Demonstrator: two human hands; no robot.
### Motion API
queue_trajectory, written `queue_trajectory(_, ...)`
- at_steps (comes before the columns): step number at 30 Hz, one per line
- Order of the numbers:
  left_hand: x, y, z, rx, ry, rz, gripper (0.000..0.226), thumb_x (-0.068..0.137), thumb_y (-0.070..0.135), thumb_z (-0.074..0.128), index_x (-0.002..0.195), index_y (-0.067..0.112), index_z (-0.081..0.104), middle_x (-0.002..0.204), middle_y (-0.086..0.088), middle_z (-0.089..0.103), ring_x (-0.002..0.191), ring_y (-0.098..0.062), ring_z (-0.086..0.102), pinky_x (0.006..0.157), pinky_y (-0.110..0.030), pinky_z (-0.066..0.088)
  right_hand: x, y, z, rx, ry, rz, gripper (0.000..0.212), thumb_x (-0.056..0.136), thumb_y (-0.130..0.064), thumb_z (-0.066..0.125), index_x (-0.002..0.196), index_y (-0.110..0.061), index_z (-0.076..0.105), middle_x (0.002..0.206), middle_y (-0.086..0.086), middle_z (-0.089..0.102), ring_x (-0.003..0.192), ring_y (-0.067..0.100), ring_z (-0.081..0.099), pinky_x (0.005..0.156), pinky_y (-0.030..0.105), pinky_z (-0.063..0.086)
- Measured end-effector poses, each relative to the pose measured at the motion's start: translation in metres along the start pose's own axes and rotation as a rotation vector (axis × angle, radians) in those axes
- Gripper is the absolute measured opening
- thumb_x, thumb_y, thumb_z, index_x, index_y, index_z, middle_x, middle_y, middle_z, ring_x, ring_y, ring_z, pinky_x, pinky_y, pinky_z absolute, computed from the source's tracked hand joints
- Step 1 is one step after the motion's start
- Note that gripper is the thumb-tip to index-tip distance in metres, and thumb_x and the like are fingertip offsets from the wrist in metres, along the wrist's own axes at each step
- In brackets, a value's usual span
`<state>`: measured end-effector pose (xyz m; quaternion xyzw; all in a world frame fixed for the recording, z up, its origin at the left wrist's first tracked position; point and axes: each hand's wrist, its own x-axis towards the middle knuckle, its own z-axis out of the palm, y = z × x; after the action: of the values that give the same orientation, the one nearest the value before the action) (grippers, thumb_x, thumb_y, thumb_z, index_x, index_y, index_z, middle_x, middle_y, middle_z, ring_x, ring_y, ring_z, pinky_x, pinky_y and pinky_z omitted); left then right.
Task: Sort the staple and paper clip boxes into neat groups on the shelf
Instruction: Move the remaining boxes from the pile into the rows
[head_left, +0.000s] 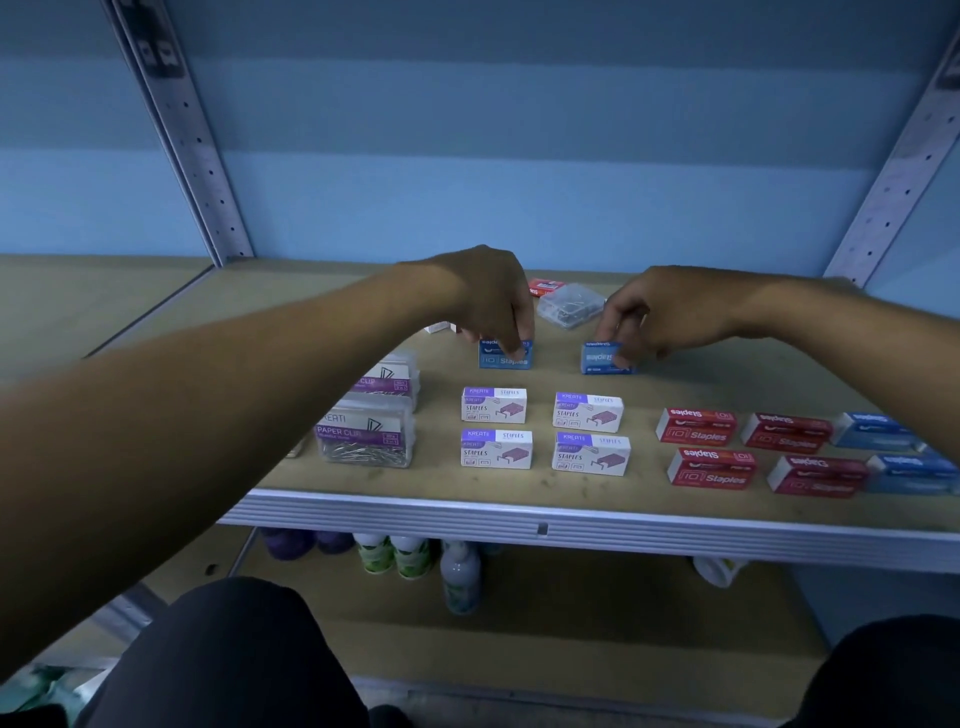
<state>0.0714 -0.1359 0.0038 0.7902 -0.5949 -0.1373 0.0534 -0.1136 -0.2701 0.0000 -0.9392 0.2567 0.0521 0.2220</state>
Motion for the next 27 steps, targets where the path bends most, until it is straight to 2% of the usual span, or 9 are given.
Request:
queue_trajectory(5, -0.001, -0.004, 0.005, -0.047, 0.071, 0.022, 0.02, 0.072, 0.026, 0.086, 0.091, 0.024, 0.081, 0.088, 0.003, 0.077, 0.083, -0.02, 0.074, 0.069, -0.032, 0.058, -0.006, -0.005, -0.003, 0.103, 0.012, -0.055, 0.025, 0.092, -0.012, 0.065, 0.102, -0.03, 0.079, 0.1, -0.004, 0.071, 0.085, 0.009, 0.067, 0.081, 0.024, 0.059)
queue_trajectory(8, 0.0, -0.006, 0.007, -0.088, 0.092, 0.028, 0.02, 0.072, 0.024, 0.086, 0.091, 0.022, 0.081, 0.087, 0.006, 0.076, 0.086, -0.017, 0.073, 0.071, -0.028, 0.06, -0.006, -0.011, -0.005, 0.029, 0.029, -0.092, 0.035, 0.087, -0.012, 0.068, 0.11, -0.037, 0.075, 0.104, 0.0, 0.066, 0.082, 0.015, 0.064, 0.068, 0.016, 0.052)
queue_trajectory(9, 0.0, -0.006, 0.008, -0.094, 0.094, 0.028, 0.02, 0.073, 0.023, 0.086, 0.093, 0.021, 0.081, 0.087, 0.006, 0.076, 0.086, -0.016, 0.072, 0.069, -0.026, 0.059, -0.006, -0.013, -0.005, -0.013, 0.038, -0.102, 0.039, 0.086, -0.012, 0.07, 0.113, -0.039, 0.072, 0.105, 0.001, 0.065, 0.084, 0.017, 0.063, 0.068, 0.019, 0.051)
queue_trajectory(11, 0.0, -0.007, 0.009, -0.113, 0.093, 0.025, 0.021, 0.074, 0.022, 0.085, 0.095, 0.019, 0.081, 0.087, 0.006, 0.075, 0.086, -0.014, 0.072, 0.065, -0.022, 0.058, -0.004, -0.017, -0.004, -0.083, 0.059, -0.11, 0.045, 0.083, -0.013, 0.074, 0.12, -0.04, 0.068, 0.109, 0.003, 0.064, 0.093, 0.023, 0.062, 0.08, 0.032, 0.051)
queue_trajectory(13, 0.0, -0.007, 0.009, -0.141, 0.09, 0.019, 0.021, 0.075, 0.02, 0.085, 0.096, 0.018, 0.081, 0.084, 0.007, 0.073, 0.084, -0.011, 0.071, 0.061, -0.02, 0.058, 0.0, -0.02, -0.002, -0.138, 0.068, -0.116, 0.051, 0.083, -0.014, 0.076, 0.125, -0.04, 0.063, 0.111, 0.001, 0.063, 0.095, 0.021, 0.062, 0.085, 0.037, 0.051)
queue_trajectory(17, -0.001, -0.009, 0.011, -0.186, 0.088, 0.009, 0.02, 0.075, 0.02, 0.084, 0.095, 0.019, 0.081, 0.082, 0.011, 0.073, 0.08, -0.009, 0.07, 0.064, -0.022, 0.059, 0.008, -0.026, 0.006, -0.228, 0.062, -0.136, 0.058, 0.085, -0.018, 0.076, 0.134, -0.041, 0.054, 0.107, -0.009, 0.058, 0.088, 0.006, 0.057, 0.076, 0.027, 0.049)
queue_trajectory(20, -0.002, -0.011, 0.012, -0.184, 0.1, 0.014, 0.019, 0.075, 0.021, 0.084, 0.094, 0.022, 0.081, 0.081, 0.013, 0.073, 0.077, -0.009, 0.071, 0.068, -0.024, 0.06, 0.014, -0.028, 0.011, -0.227, 0.089, -0.153, 0.059, 0.086, -0.019, 0.075, 0.138, -0.036, 0.052, 0.103, -0.01, 0.059, 0.088, 0.006, 0.057, 0.07, 0.021, 0.045)
queue_trajectory(23, -0.003, -0.011, 0.013, -0.174, 0.107, 0.012, 0.018, 0.075, 0.022, 0.084, 0.093, 0.023, 0.081, 0.08, 0.014, 0.073, 0.078, -0.011, 0.072, 0.072, -0.026, 0.061, 0.018, -0.031, 0.015, -0.214, 0.088, -0.147, 0.06, 0.085, -0.02, 0.076, 0.138, -0.034, 0.052, 0.1, -0.012, 0.062, 0.089, 0.006, 0.058, 0.071, 0.021, 0.045)
queue_trajectory(27, -0.005, -0.01, 0.013, -0.161, 0.113, 0.008, 0.019, 0.076, 0.022, 0.084, 0.094, 0.024, 0.081, 0.084, 0.013, 0.074, 0.083, -0.015, 0.073, 0.076, -0.031, 0.061, 0.021, -0.032, 0.022, -0.214, 0.059, -0.138, 0.059, 0.083, -0.02, 0.078, 0.135, -0.032, 0.054, 0.095, -0.015, 0.064, 0.081, -0.003, 0.056, 0.069, 0.019, 0.041)
